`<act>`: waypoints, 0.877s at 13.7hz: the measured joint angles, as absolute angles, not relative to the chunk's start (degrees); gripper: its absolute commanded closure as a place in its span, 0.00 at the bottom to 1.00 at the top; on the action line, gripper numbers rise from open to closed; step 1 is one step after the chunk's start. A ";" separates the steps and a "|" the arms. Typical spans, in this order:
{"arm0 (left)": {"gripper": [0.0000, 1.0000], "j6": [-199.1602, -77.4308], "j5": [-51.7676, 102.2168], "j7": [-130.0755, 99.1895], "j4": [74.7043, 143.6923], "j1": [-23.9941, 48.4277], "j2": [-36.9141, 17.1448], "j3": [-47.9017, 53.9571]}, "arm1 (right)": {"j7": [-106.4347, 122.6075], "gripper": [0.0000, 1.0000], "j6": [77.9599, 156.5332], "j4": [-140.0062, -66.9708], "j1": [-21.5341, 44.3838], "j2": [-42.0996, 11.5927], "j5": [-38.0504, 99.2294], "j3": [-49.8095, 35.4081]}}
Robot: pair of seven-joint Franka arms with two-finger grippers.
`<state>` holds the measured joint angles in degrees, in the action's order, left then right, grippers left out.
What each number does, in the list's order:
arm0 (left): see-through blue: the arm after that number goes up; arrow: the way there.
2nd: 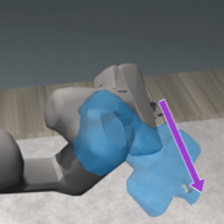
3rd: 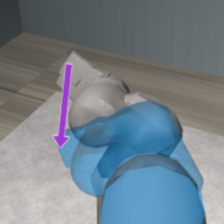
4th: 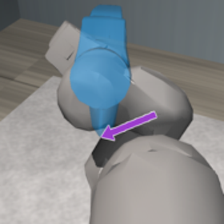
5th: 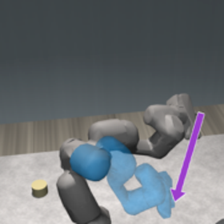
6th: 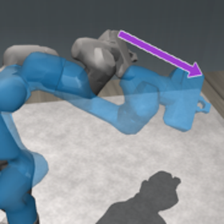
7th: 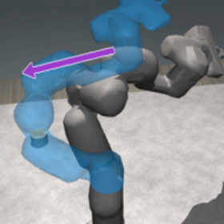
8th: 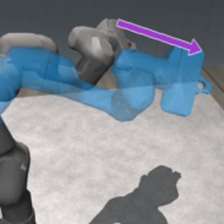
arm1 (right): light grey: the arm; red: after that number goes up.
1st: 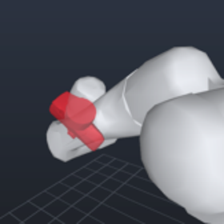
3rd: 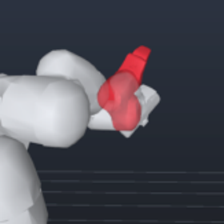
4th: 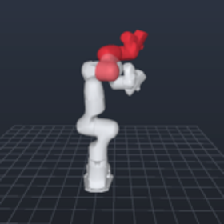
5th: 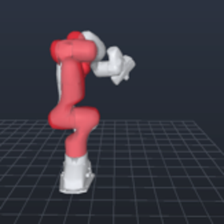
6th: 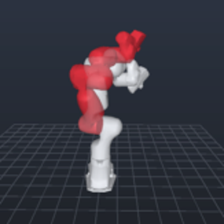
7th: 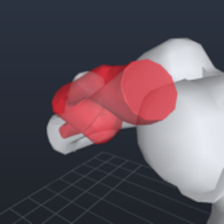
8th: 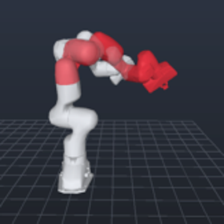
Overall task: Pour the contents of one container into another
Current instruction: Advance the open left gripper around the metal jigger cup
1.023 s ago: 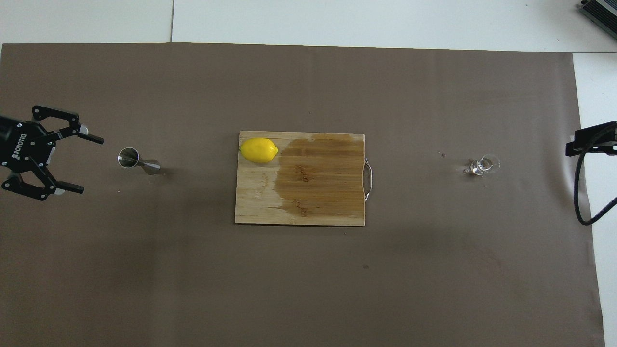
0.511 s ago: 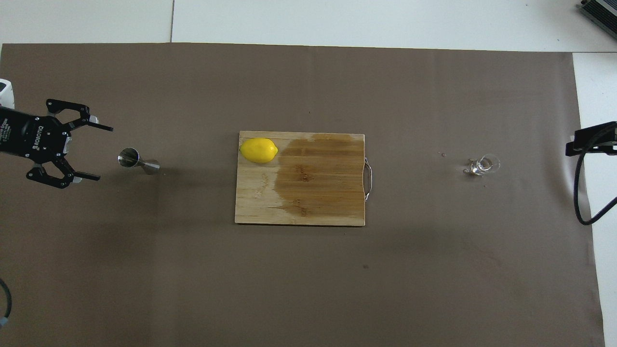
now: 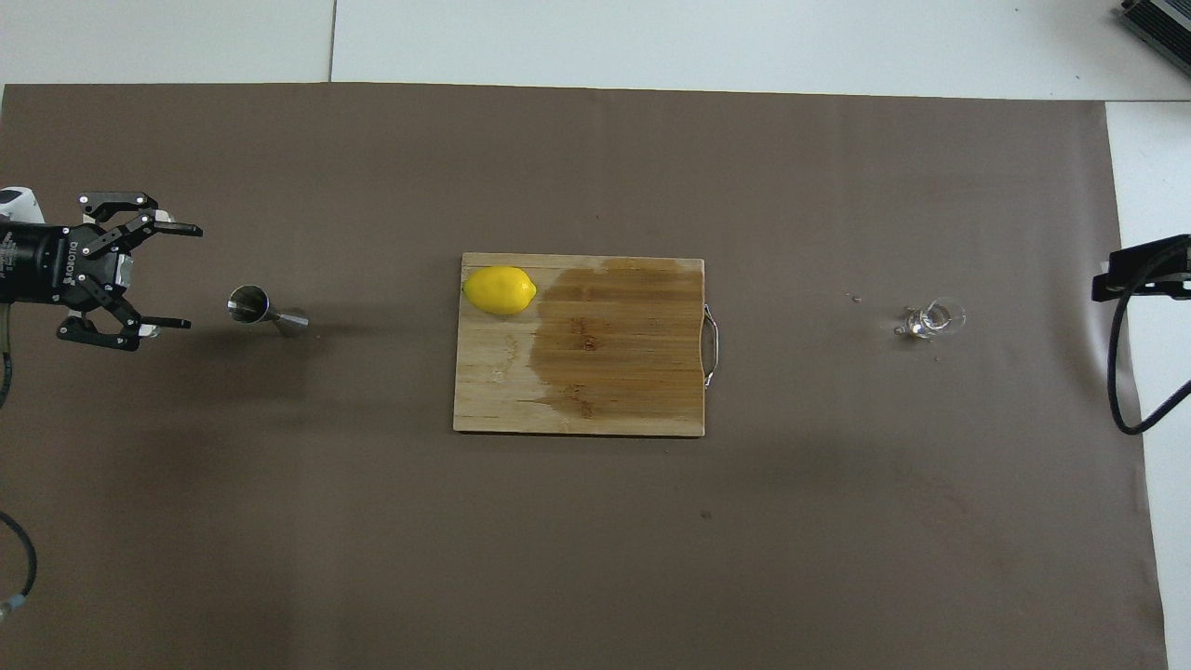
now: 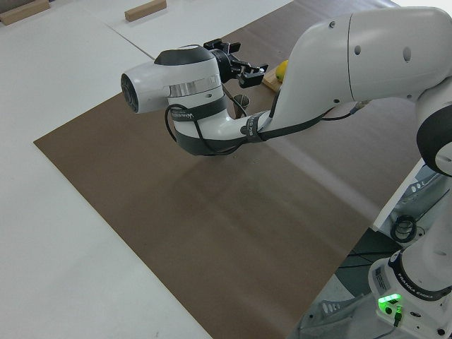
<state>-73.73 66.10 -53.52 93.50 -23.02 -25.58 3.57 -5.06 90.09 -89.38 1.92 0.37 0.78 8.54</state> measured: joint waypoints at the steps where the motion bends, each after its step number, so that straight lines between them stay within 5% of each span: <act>1: 0.00 -73.75 67.05 -53.69 94.34 -23.03 -25.65 3.58 | -5.06 0.00 90.09 -89.38 1.92 0.37 0.78 8.54; 12: 0.00 -75.74 71.02 -53.94 99.43 -24.15 -29.51 3.59 | -5.06 0.00 90.09 -89.38 1.92 0.37 0.78 8.54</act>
